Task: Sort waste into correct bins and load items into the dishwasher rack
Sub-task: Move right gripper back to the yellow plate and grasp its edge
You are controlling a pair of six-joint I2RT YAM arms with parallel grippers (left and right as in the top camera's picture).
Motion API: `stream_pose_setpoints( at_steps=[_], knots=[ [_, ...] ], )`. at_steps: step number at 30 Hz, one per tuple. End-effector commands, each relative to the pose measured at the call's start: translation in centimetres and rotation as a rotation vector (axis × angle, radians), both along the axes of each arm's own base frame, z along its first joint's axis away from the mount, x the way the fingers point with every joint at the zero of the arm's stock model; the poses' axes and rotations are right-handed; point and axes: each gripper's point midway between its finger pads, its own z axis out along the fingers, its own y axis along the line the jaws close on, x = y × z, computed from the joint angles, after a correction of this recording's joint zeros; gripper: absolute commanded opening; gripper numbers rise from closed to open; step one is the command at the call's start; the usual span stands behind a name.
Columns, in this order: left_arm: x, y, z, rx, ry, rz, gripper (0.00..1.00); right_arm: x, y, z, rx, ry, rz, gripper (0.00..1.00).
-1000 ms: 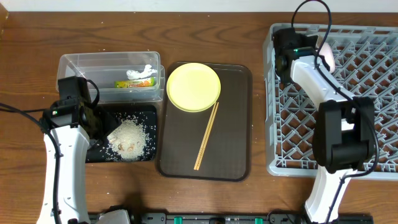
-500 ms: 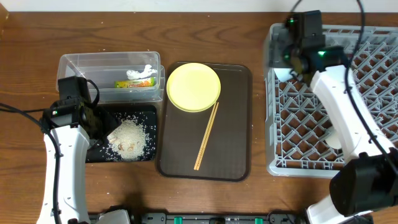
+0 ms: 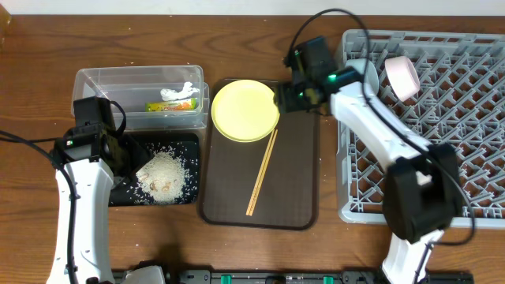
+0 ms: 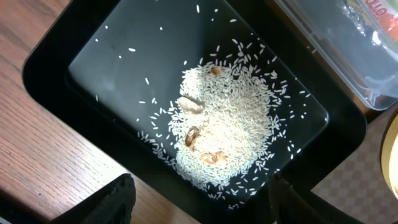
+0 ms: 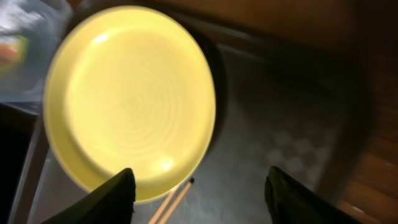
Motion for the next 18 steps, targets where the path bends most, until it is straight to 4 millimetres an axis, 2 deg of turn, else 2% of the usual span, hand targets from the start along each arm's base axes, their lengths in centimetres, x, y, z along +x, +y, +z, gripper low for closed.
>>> stream_pose_setpoints(
  at_steps=[1, 7, 10, 13, 18],
  knots=[
    [-0.1, 0.2, 0.1, 0.005, -0.001, 0.007, 0.72, -0.1, 0.6, -2.9, -0.027, 0.050, -0.062, 0.60],
    [-0.1, 0.2, 0.1, 0.005, -0.001, 0.007, 0.71, -0.2, 1.3, -7.2, -0.031, 0.119, -0.107, 0.50],
    [-0.1, 0.2, 0.1, 0.005, -0.001, 0.007, 0.71, -0.3, 1.6, -8.6, -0.032, 0.139, -0.123, 0.42],
    [-0.1, 0.2, 0.1, 0.005, -0.001, 0.007, 0.71, -0.1, 1.8, -8.9, -0.022, 0.139, -0.138, 0.31],
    [-0.1, 0.2, 0.1, 0.005, -0.001, 0.007, 0.71, 0.2, 2.0, -8.7, -0.007, 0.136, -0.160, 0.05]
  ],
)
